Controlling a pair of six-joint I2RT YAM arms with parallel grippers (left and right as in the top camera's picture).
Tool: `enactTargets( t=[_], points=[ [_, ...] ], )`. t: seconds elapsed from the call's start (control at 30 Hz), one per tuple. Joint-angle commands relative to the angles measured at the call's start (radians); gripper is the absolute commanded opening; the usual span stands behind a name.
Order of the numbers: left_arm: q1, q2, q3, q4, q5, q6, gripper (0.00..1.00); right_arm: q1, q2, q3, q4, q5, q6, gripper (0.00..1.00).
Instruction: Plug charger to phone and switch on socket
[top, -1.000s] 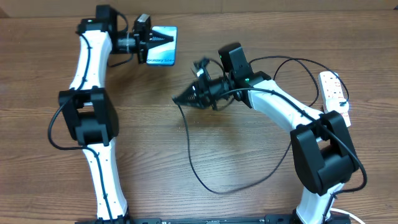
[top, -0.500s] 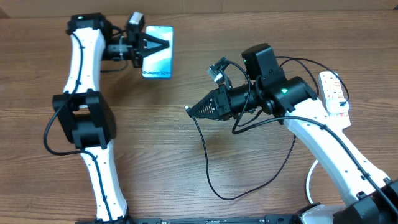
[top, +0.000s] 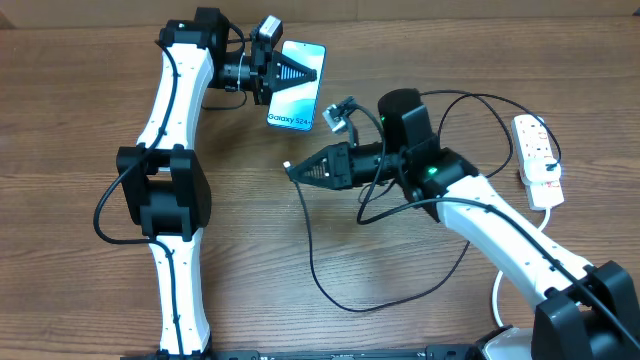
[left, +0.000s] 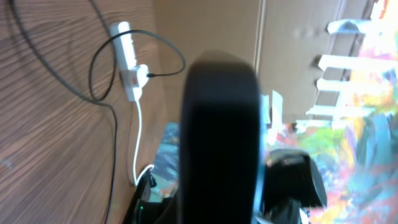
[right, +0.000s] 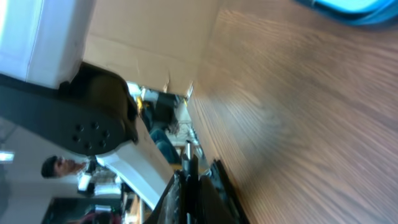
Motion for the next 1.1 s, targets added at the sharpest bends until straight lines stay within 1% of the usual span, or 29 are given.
enactTargets(
  t=[0.0, 0.2, 0.3, 0.4, 0.57, 0.77, 0.8, 0.87, 1.07],
  points=[
    [0.009, -0.05, 0.014, 0.027, -0.068, -0.2, 0.04, 0.026, -0.005, -0.029, 0.064, 0.101, 0.145, 0.04],
    [0.009, -0.05, 0.014, 0.045, -0.069, -0.219, 0.04, 0.03, -0.005, -0.032, 0.119, 0.212, 0.216, 0.04],
    [0.009, -0.05, 0.014, 0.048, -0.069, -0.215, 0.04, 0.03, -0.004, -0.033, 0.171, 0.232, 0.241, 0.04],
    [0.009, -0.05, 0.014, 0.052, -0.065, -0.214, 0.04, 0.03, -0.004, -0.033, 0.189, 0.257, 0.3, 0.04],
    [0.009, -0.05, 0.014, 0.067, -0.007, -0.17, 0.04, 0.032, -0.004, -0.039, 0.193, 0.273, 0.312, 0.04],
    [0.009, -0.05, 0.013, 0.067, -0.001, -0.153, 0.04, 0.032, -0.004, -0.041, 0.2, 0.285, 0.315, 0.04],
    [0.009, -0.05, 0.014, 0.067, 0.021, -0.132, 0.04, 0.032, -0.004, -0.054, 0.216, 0.286, 0.317, 0.04],
    [0.009, -0.05, 0.014, 0.067, 0.045, -0.117, 0.04, 0.034, -0.004, -0.085, 0.278, 0.275, 0.34, 0.04],
    [0.01, -0.05, 0.014, 0.068, 0.047, -0.116, 0.04, 0.035, -0.004, -0.239, 0.623, 0.257, 0.449, 0.04]
  ],
)
